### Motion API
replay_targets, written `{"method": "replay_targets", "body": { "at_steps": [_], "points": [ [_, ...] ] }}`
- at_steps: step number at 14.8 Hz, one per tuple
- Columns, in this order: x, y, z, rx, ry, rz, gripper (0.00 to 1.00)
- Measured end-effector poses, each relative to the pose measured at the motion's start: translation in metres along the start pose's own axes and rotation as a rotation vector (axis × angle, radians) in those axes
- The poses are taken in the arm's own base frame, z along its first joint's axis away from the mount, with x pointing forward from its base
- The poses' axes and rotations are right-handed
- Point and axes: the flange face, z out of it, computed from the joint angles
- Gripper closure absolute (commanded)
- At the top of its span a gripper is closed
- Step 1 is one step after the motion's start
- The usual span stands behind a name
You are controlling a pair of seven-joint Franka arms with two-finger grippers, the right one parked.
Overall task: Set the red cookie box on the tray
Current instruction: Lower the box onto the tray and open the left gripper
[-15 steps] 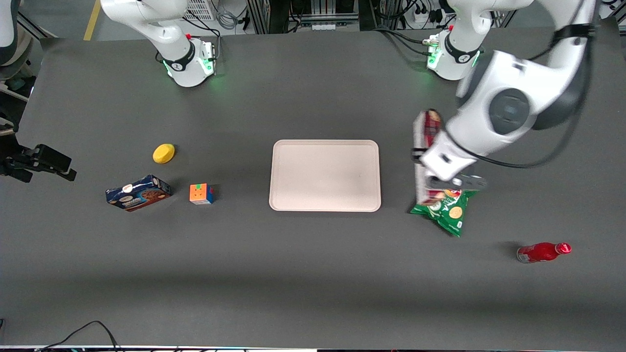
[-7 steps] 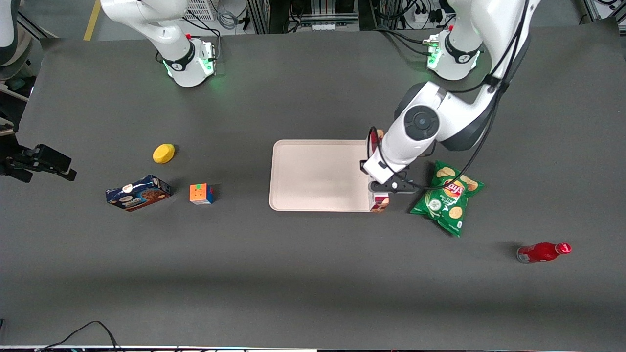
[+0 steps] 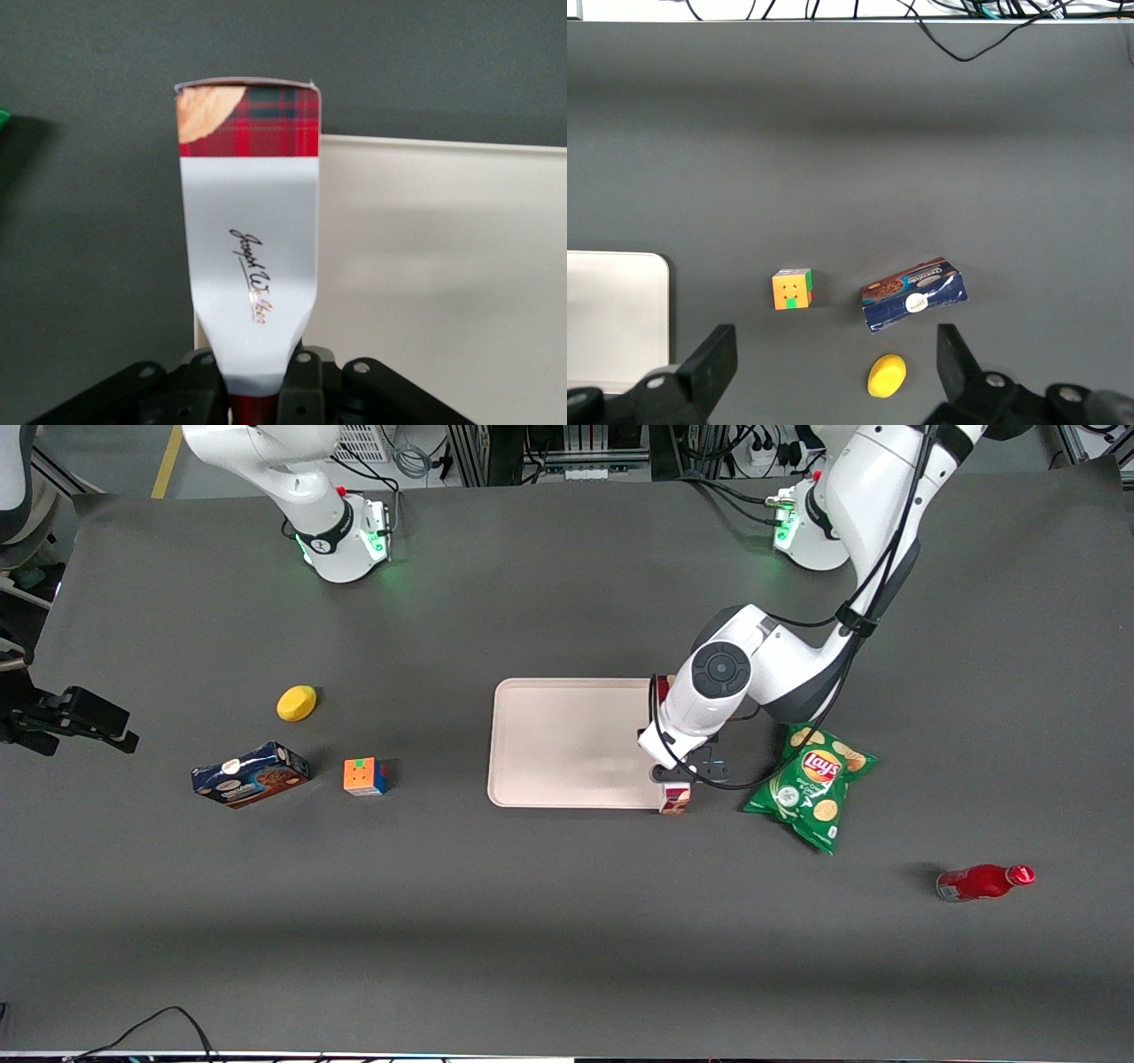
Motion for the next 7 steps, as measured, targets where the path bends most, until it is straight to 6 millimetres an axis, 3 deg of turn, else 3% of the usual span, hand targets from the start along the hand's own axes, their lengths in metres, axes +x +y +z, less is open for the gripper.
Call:
{"method": "replay_targets", "body": {
  "at_steps": [5, 7],
  "points": [
    [-0.011, 0.011, 0.007, -0.001, -0.016, 0.017, 0.99],
    [-0.013, 0.013, 0.011, -0.001, -0.024, 0.021, 0.84]
  ]
}}
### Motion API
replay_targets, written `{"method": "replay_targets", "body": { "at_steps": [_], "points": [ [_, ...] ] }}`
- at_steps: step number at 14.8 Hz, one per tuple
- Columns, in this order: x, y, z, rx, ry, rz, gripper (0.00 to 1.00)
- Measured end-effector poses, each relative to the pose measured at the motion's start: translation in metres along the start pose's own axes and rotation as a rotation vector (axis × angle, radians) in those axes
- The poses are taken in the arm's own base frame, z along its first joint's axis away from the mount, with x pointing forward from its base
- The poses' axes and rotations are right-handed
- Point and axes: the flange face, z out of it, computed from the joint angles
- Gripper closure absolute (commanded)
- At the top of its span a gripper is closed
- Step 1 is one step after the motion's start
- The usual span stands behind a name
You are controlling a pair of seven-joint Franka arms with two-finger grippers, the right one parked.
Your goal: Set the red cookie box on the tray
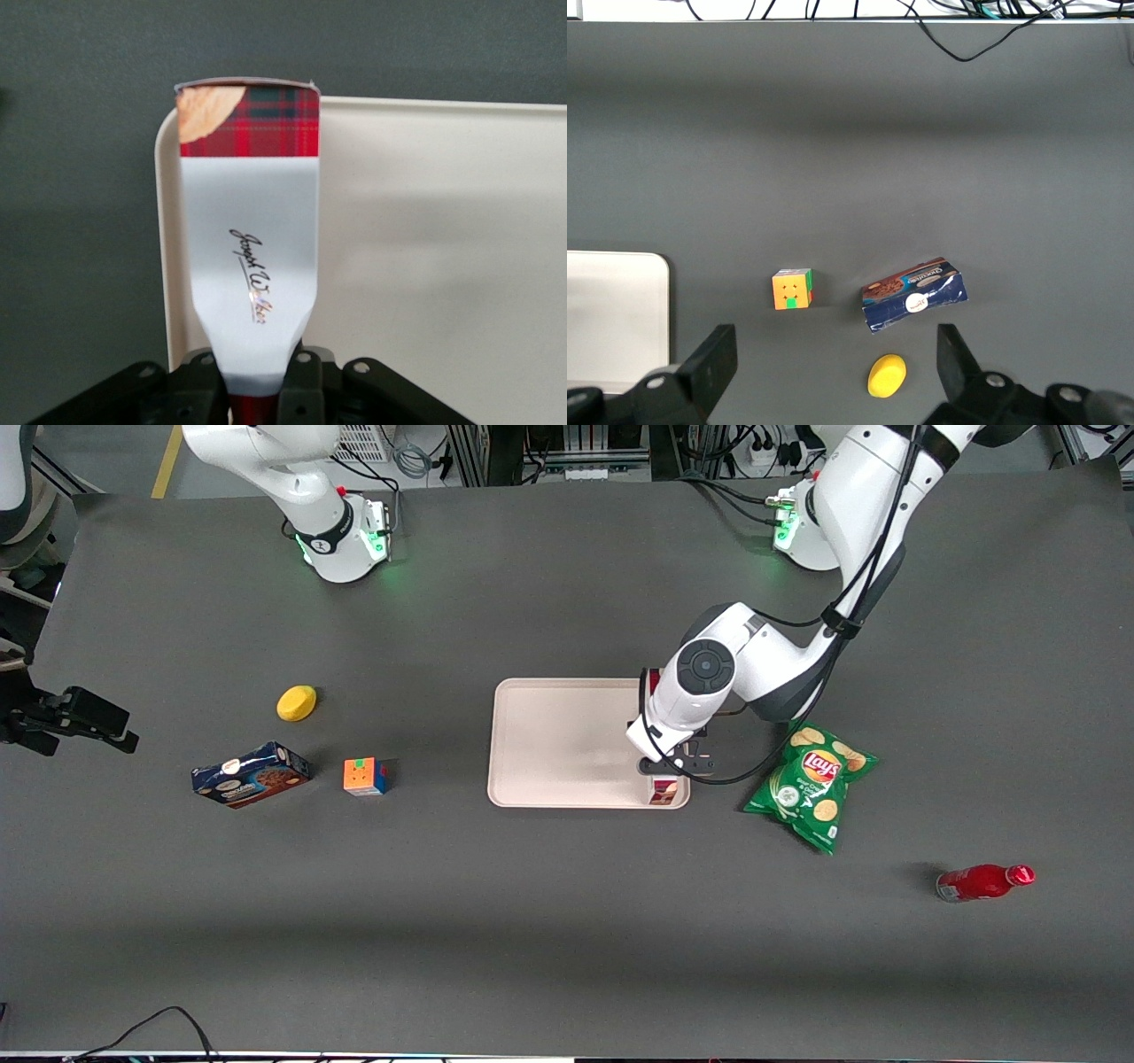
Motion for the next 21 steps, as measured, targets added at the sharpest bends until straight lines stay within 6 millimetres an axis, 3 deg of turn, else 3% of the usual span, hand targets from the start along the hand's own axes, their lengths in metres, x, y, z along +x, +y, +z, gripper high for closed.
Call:
{"method": "replay_targets", "body": {
  "at_steps": [1, 4, 5, 6, 10, 13, 16, 18, 21],
  "points": [
    [-0.001, 0.000, 0.002, 0.000, -0.003, 0.001, 0.67],
    [-0.001, 0.000, 0.004, 0.001, -0.006, 0.001, 0.30],
    [-0.002, 0.000, 0.004, 0.001, -0.006, 0.001, 0.06],
    [-0.001, 0.000, 0.004, 0.000, -0.005, 0.001, 0.00],
    [0.001, 0.001, 0.001, -0.006, 0.003, -0.001, 0.00],
    [0.018, 0.000, -0.029, 0.012, 0.010, -0.020, 0.00],
    [0.052, -0.017, -0.103, 0.088, -0.014, -0.007, 0.00],
    [0.078, -0.044, -0.164, 0.109, 0.022, 0.025, 0.00],
    [0.104, -0.103, -0.227, 0.129, 0.109, 0.086, 0.00]
  ]
}}
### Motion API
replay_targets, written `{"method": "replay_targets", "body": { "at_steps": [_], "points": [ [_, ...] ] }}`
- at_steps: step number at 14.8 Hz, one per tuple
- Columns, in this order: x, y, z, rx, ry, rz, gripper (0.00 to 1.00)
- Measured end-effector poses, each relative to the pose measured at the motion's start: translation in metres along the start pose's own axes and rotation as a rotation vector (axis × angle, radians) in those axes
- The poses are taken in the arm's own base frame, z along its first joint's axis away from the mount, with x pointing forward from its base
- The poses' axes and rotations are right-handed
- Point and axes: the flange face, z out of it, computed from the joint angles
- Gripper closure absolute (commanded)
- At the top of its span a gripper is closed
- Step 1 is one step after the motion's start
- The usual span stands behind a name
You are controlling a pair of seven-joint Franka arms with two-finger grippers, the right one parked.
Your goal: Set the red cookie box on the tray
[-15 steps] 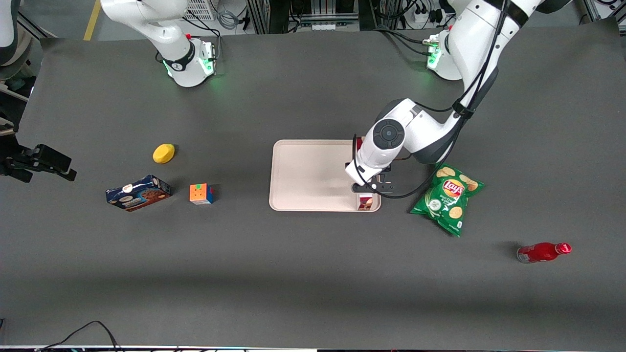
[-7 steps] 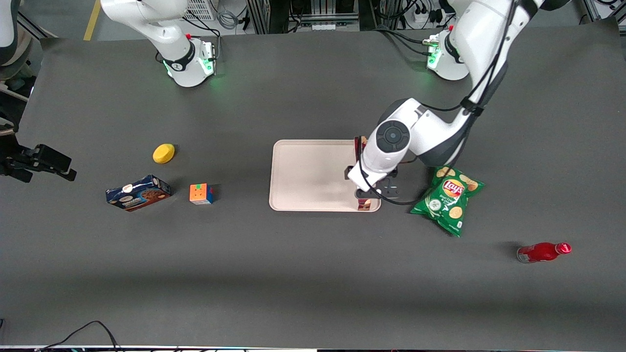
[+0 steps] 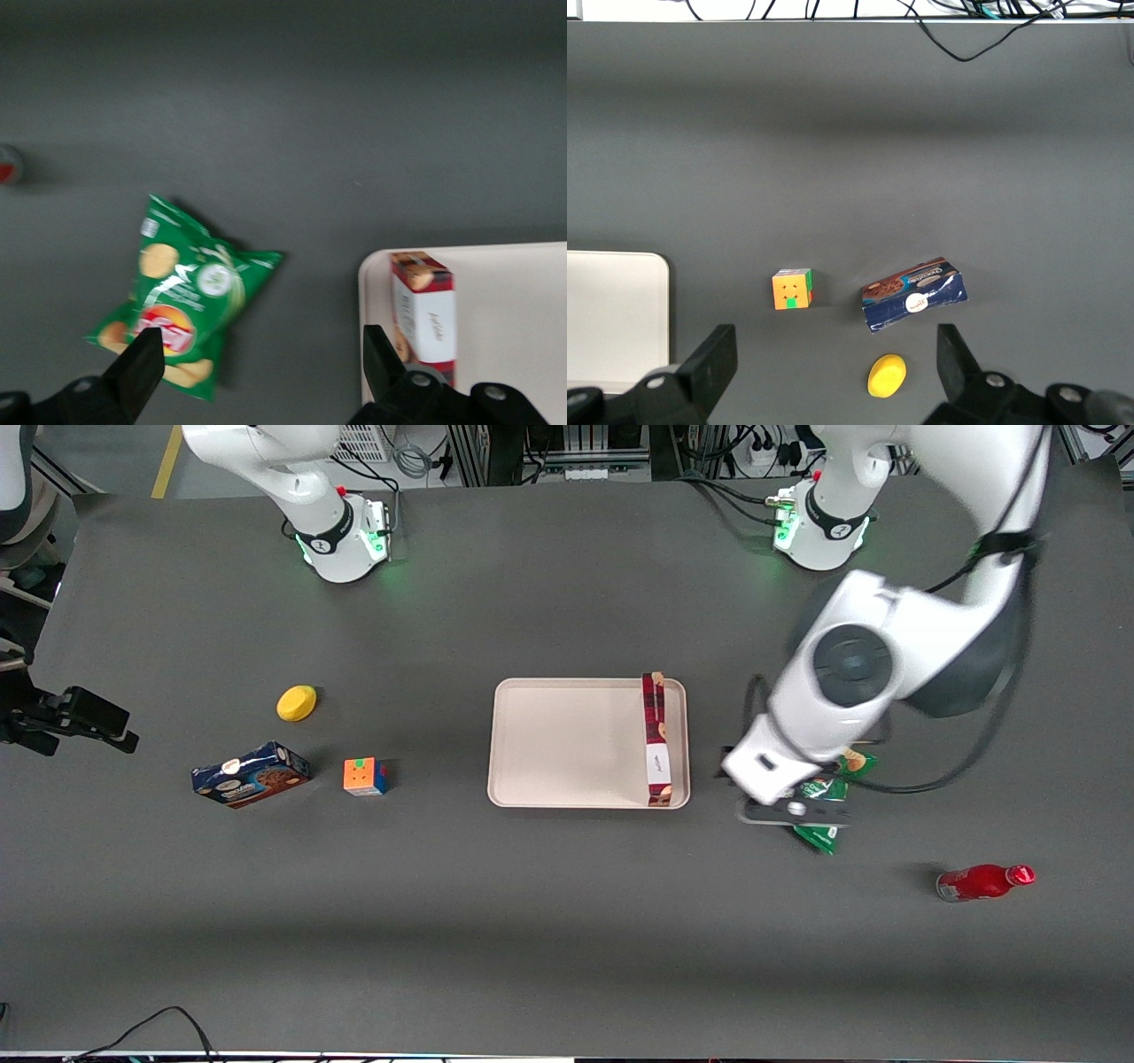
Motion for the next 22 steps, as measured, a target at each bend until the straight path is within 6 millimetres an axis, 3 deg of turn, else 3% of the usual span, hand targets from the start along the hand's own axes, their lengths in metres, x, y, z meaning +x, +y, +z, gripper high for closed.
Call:
{"method": "replay_targets", "body": {
  "at_steps": [3, 6, 9, 11, 14, 16, 22],
  "points": [
    [0.002, -0.074, -0.052, -0.025, 0.038, -0.043, 0.00],
    [-0.023, -0.151, -0.115, 0.000, 0.043, -0.050, 0.00],
    [-0.056, -0.196, -0.167, 0.013, 0.064, -0.083, 0.00],
    [-0.071, -0.219, -0.190, 0.014, 0.095, -0.098, 0.00],
    [-0.082, -0.262, -0.198, 0.000, 0.101, -0.085, 0.00],
    [-0.087, -0.277, -0.196, -0.019, 0.079, -0.093, 0.00],
    [-0.091, -0.270, -0.195, -0.035, 0.061, -0.083, 0.00]
  ]
}}
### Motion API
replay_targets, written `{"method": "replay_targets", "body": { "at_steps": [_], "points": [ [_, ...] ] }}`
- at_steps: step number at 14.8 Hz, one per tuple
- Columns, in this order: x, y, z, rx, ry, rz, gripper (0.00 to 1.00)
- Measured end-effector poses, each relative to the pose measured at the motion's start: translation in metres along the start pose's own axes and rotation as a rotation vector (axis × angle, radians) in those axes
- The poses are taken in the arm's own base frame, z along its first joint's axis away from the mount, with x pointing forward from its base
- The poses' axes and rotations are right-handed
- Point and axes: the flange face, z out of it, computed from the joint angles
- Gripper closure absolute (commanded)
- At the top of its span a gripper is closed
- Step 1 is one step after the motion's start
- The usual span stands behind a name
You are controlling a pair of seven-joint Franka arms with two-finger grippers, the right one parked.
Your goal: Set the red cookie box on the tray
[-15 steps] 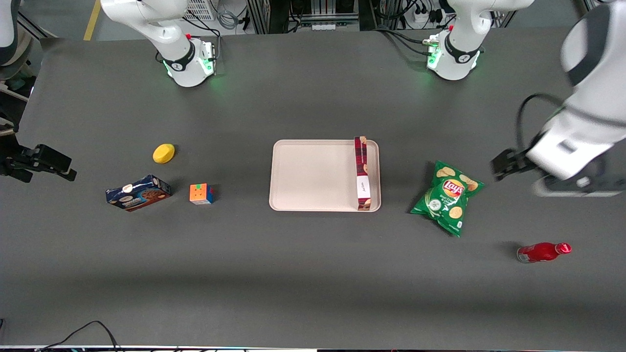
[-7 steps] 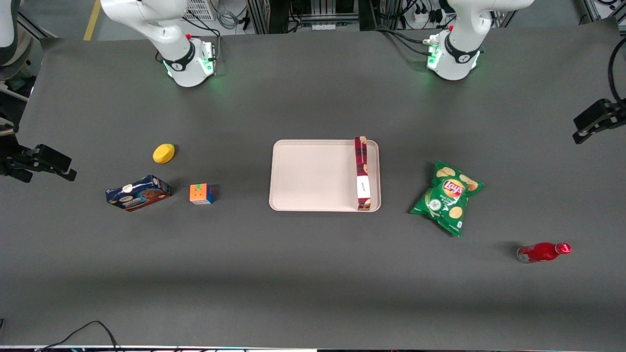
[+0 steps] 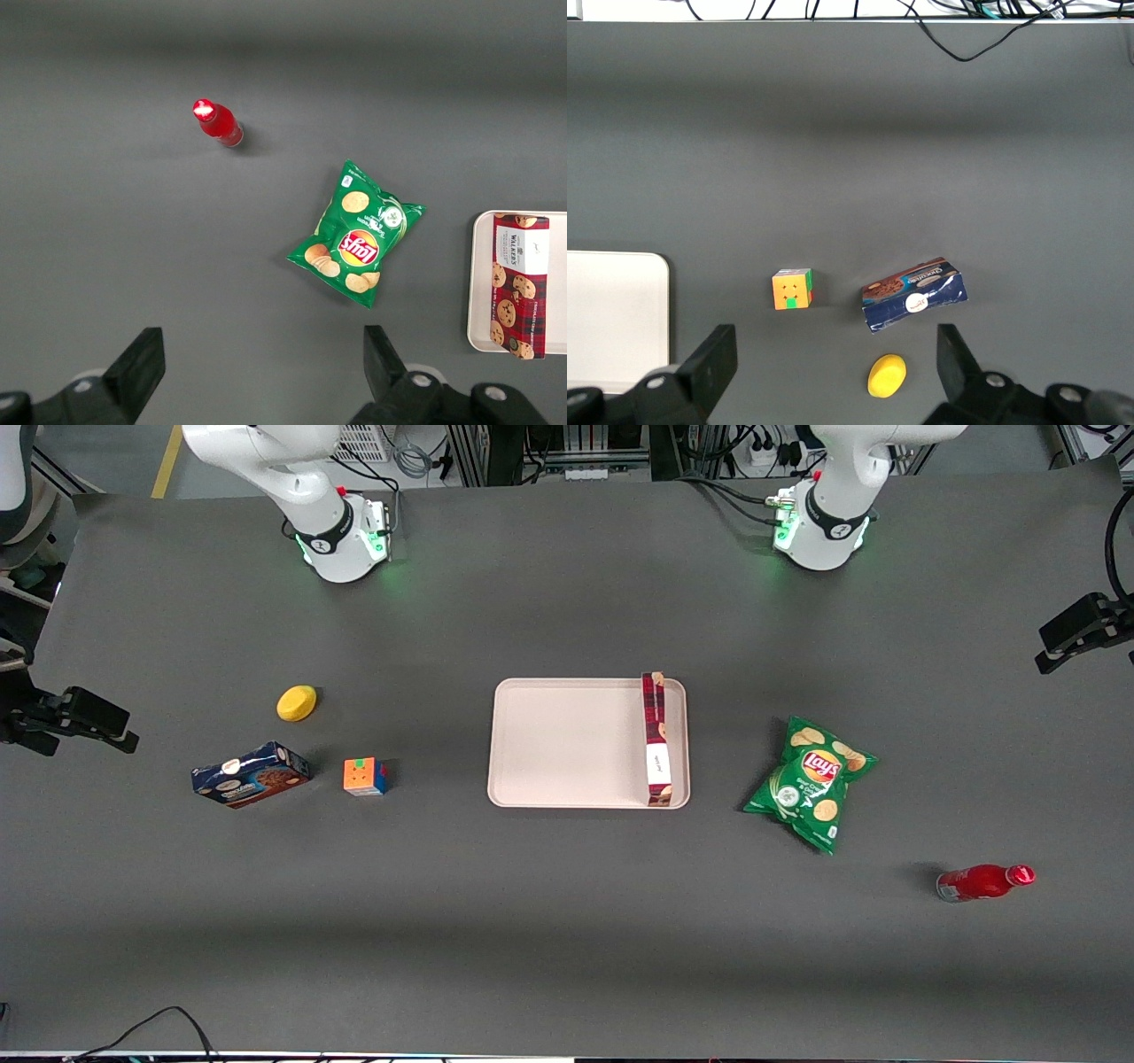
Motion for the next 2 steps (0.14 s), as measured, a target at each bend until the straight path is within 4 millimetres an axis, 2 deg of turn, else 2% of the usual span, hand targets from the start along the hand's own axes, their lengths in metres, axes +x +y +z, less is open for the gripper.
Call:
{"method": "replay_targets", "body": {
  "at_steps": [2],
  "points": [
    [0.0018, 0.0013, 0.0049, -0.002, 0.000, 0.002, 0.00]
  ]
}}
